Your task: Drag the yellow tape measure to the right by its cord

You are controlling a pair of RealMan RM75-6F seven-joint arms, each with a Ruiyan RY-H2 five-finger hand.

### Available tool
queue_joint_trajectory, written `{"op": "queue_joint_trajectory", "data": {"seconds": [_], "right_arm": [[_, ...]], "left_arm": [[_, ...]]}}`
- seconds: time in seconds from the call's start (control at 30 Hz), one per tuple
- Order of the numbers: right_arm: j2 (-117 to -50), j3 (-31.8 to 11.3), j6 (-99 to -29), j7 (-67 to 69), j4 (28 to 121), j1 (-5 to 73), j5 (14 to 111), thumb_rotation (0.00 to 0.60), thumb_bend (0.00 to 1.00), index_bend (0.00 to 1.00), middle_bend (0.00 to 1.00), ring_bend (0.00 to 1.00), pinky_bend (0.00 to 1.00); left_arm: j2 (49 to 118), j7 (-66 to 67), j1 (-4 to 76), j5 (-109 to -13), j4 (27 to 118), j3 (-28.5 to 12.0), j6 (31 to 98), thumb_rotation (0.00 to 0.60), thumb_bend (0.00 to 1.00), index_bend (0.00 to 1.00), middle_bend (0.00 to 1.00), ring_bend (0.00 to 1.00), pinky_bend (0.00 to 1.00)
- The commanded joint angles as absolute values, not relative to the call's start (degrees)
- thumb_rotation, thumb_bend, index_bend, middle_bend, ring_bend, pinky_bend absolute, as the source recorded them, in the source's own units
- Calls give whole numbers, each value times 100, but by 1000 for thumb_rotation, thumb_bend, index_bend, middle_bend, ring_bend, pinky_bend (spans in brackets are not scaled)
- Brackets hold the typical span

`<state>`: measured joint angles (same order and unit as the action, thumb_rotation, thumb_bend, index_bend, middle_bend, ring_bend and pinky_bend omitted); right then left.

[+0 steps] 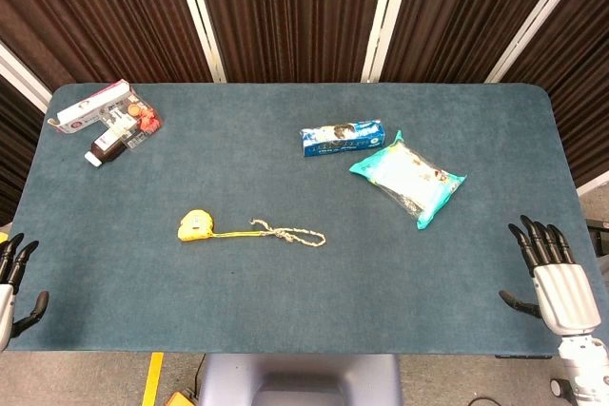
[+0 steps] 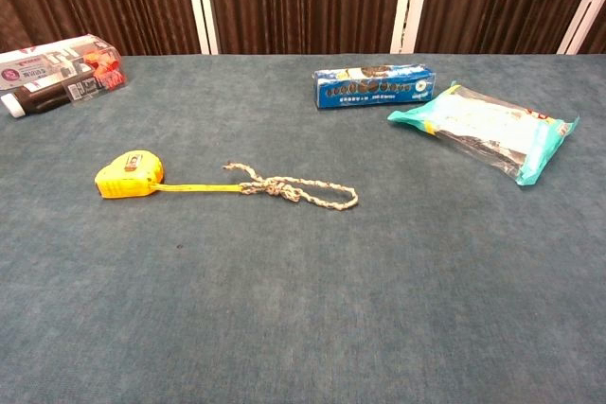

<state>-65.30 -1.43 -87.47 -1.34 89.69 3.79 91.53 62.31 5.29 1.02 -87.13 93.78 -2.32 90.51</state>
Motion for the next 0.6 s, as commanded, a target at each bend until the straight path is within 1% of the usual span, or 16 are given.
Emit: {"op": "queue_joint_trajectory", "data": {"seconds": [0.03,0.23,0.33,0.47,0.6], "right_arm": [[-6517,-117,-8713,-84,8959,394,9189,600,63,88,57,23,0],[-6564,-109,-8650,56,8859,489,9314,600,63,109,57,23,0],[-6581,-100,-8452,89,8832,638,9388,600,64,118,57,23,0],[-6487,-161,-7885,10,9023,1040,9425,600,63,135,57,23,0],[-6427,-301,-7078,-365,9360,1614,9379,600,63,152,57,23,0]], "left_arm": [[6237,586,93,-8757,9427,-227,9093,600,413,90,0,0,85],[6248,558,97,-8743,9397,-233,9079,600,413,90,0,0,85],[6244,531,102,-8723,9387,-233,9052,600,413,90,0,0,85],[6230,464,87,-8763,9378,-222,9088,600,413,90,0,0,86],[6253,498,93,-8769,9408,-232,9096,600,413,90,0,0,87]]}}
